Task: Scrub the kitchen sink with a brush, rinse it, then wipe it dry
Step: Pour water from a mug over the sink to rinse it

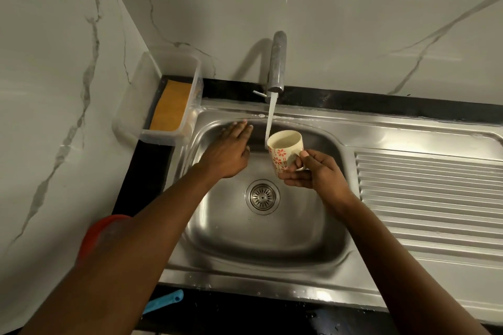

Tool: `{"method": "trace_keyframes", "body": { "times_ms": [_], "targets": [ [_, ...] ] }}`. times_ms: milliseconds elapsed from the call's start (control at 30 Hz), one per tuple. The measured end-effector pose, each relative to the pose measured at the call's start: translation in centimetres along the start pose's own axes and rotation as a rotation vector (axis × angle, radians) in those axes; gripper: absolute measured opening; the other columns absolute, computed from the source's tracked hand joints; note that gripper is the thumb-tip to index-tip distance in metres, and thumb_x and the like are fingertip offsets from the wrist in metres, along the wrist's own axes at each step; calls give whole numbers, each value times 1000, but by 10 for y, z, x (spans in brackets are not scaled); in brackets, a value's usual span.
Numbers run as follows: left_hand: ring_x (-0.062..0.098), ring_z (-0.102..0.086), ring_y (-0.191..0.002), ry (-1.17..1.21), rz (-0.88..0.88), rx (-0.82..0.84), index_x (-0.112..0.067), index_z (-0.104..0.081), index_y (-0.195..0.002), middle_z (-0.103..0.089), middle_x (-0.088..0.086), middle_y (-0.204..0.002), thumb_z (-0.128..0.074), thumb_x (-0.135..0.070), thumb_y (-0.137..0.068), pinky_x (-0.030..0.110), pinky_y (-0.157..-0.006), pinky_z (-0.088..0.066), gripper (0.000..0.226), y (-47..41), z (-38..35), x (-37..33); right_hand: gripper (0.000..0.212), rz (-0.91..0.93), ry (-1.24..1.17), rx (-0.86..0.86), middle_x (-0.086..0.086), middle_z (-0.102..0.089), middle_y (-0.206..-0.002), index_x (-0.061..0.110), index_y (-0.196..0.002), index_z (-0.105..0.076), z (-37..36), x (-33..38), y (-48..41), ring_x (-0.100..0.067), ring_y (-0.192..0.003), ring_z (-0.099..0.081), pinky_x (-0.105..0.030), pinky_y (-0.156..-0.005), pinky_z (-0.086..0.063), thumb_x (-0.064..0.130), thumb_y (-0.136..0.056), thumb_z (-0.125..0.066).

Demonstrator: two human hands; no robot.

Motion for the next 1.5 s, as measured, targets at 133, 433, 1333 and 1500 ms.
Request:
{"method": "trace_keyframes", "body": {
  "times_ms": [133, 433, 1333, 1500],
  "targets": [
    [23, 14, -160, -160, -67, 46, -17, 6, -166, 18, 5, -172, -37, -34, -107, 43, -130, 1, 74, -22, 0, 9, 30, -46, 105, -64, -20, -67, -90, 3, -96, -58, 12, 1, -16, -36, -87, -77, -41, -77, -64, 20, -113, -40],
    [22, 19, -158, -284, -194, 118, -15, 8, -165, 19, 5, -172, -48, -34, -103, 45, -131, 1, 86, -41, -6, 10, 27, 63, 426, -74, -14, -75, -91, 9, -94, -64, -16, 45, -72, -26, -75, -79, -42, -73, -66, 20, -111, -45],
    [21, 22, -158, -508, -541, 155, -15, 18, -163, 28, 5, -170, -54, -21, -95, 43, -130, 7, 99, -79, -18, -41, 25, -32, 60, -468, -15, -75, -99, 0, -108, -65, 37, 19, -31, -27, -83, -80, -43, -78, -66, 13, -110, -43],
    [21, 24, -157, -521, -552, 201, -16, 15, -164, 28, 6, -169, -51, -23, -99, 39, -129, 13, 93, -71, -20, -34, 27, -81, -52, -495, -21, -74, -105, -2, -119, -61, 49, 0, -3, -30, -86, -80, -47, -85, -65, 13, -110, -40]
  ]
}}
Point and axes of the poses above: each hand's wrist, its own y-axis away from the middle knuckle, its own z-axis out of the back of the hand, x = y × z, the point moved 6 cm from there along -y, towards the middle knuckle
